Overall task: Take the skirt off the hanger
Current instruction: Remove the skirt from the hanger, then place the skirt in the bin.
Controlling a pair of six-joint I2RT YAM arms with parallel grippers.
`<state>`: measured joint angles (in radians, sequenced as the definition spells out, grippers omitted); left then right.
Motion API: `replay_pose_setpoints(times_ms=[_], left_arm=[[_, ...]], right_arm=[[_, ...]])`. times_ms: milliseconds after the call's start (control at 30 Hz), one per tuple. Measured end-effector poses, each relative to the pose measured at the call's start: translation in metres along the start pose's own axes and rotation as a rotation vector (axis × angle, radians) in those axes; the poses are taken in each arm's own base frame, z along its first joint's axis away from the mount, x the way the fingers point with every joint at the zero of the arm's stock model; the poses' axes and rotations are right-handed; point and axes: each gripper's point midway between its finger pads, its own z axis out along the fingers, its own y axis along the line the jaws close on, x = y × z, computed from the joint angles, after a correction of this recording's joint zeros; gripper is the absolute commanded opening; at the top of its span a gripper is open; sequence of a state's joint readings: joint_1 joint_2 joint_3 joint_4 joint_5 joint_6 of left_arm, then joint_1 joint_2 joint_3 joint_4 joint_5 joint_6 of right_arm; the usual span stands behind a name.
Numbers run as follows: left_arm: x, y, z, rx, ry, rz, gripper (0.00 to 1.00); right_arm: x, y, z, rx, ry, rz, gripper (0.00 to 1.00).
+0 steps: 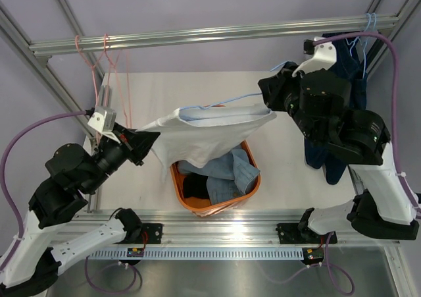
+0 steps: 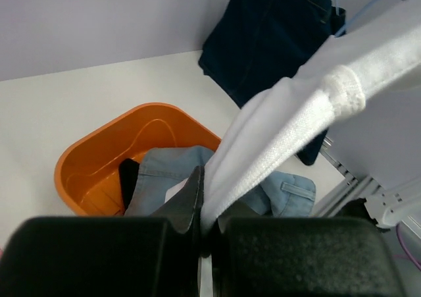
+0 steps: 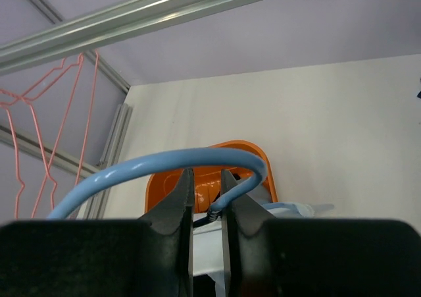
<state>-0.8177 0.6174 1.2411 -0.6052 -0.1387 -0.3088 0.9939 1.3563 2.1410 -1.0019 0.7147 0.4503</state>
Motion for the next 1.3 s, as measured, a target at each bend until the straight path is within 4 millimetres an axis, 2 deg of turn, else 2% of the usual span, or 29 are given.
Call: replay_pose_setpoints(times_ms=[133, 233, 267, 400, 533, 667, 767, 900, 1033, 1233, 1300], left_arm=[[0.005, 0.021, -0.007, -0.112, 0.002, -0.02, 0.0], [0.001, 0.033, -0.012, -0.175, -0.016, -0.02, 0.0], [-0.002, 0.034, -0.014, -0.18, -0.031, -0.023, 0.0], [-0.005, 0.03, -0.012, -0.162, -0.038, -0.025, 0.0], [0.003, 0.019, 0.01, -0.125, 0.03, -0.016, 0.0], [0.025, 0.007, 0.034, -0.067, 0.119, -0.013, 0.0], [0.042, -0.001, 0.045, -0.024, 0.183, -0.019, 0.0], [0.046, -0.014, 0.056, 0.033, 0.217, -0.031, 0.0], [0.024, -0.032, 0.068, 0.093, 0.197, -0.043, 0.0], [-0.035, -0.069, 0.075, 0.227, 0.075, -0.076, 0.0], [-0.039, -0.073, 0.076, 0.243, 0.058, -0.089, 0.0]], right_arm=[[-0.022, -0.023, -0.016, 0.019, -0.065, 0.064, 0.0], [-0.045, -0.068, -0.036, 0.138, -0.142, 0.029, 0.0], [-0.049, -0.075, -0.041, 0.158, -0.156, 0.028, 0.0], [-0.075, -0.089, -0.063, 0.174, -0.224, 0.035, 0.0], [-0.086, -0.08, -0.063, 0.139, -0.242, 0.041, 0.0], [-0.077, -0.061, -0.048, 0.083, -0.202, 0.019, 0.0], [-0.065, -0.05, -0.035, 0.054, -0.162, -0.007, 0.0], [-0.059, -0.044, -0.028, 0.04, -0.139, -0.027, 0.0], [-0.061, -0.045, -0.033, 0.03, -0.145, -0.025, 0.0], [-0.067, -0.047, -0.04, 0.02, -0.161, -0.017, 0.0], [-0.068, -0.048, -0.042, 0.019, -0.164, -0.015, 0.0]])
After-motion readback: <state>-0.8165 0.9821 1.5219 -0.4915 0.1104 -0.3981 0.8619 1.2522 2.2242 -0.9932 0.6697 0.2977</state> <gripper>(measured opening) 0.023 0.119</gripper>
